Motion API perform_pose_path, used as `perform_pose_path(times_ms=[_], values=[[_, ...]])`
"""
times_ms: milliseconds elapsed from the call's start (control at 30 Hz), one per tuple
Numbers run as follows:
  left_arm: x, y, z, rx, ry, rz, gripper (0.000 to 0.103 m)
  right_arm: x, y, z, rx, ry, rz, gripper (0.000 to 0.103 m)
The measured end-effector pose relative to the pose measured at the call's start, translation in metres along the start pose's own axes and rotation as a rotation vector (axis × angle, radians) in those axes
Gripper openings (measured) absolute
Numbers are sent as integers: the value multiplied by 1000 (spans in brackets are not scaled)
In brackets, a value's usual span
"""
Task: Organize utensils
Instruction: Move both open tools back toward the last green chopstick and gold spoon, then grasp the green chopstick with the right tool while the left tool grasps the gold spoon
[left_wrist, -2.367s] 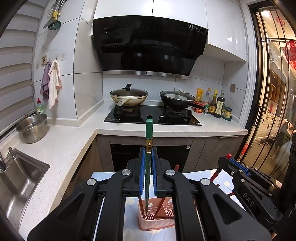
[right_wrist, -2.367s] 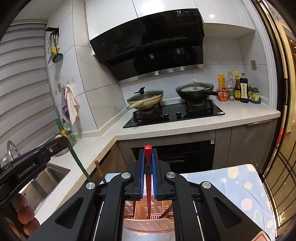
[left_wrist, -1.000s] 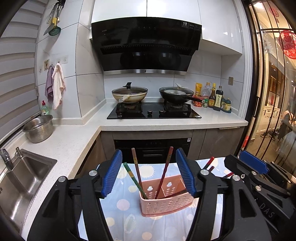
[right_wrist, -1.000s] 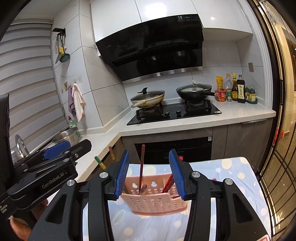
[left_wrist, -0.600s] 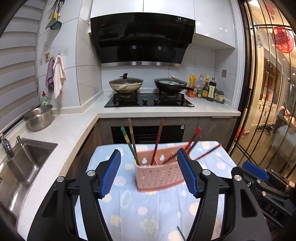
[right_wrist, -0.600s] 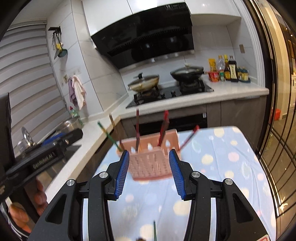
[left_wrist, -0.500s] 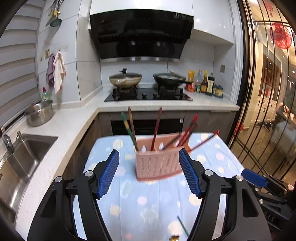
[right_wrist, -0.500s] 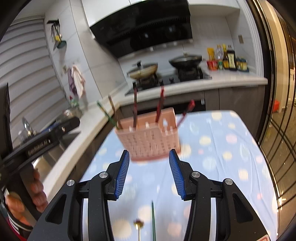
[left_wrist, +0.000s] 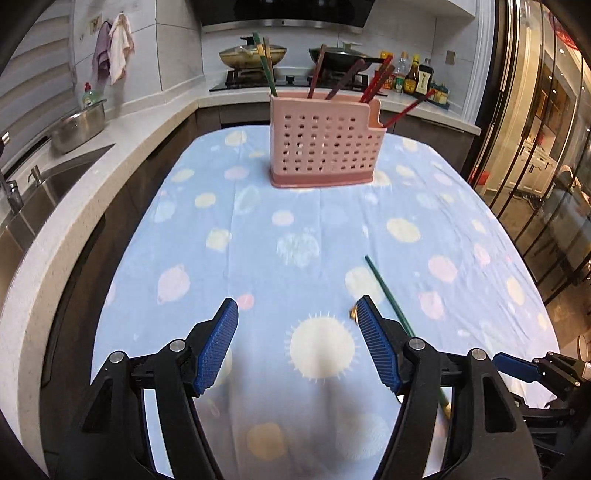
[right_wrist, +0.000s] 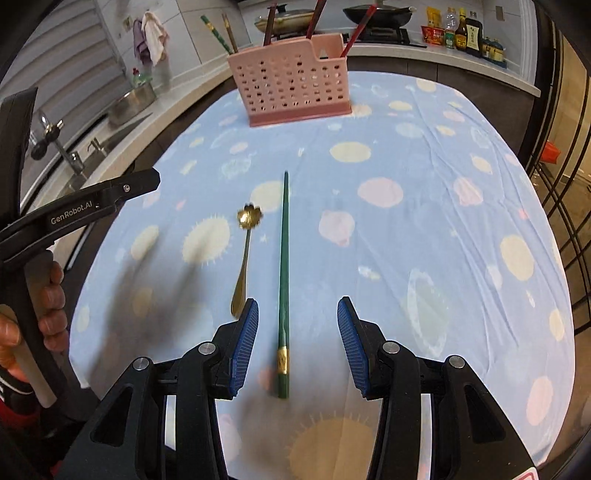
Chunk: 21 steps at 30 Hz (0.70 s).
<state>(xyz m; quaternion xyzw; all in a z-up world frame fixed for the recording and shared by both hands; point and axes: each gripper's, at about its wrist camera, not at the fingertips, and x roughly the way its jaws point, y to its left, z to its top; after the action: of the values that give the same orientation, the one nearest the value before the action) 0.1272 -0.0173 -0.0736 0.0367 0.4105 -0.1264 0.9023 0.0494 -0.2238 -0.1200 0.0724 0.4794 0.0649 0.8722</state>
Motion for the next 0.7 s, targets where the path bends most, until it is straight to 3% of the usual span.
perform_pose_path(times_ms=[167,333,700], values=[[10,-2,-32,-15,73,-13,64,10,5,-27,-30,69,6,45],[18,-8,-52,-10,124,-28,64,14,10,-26,-67,78,-13,45],[22,-17,-58,3,155,-40,64,27,21,-33,-121,117,-23,36]])
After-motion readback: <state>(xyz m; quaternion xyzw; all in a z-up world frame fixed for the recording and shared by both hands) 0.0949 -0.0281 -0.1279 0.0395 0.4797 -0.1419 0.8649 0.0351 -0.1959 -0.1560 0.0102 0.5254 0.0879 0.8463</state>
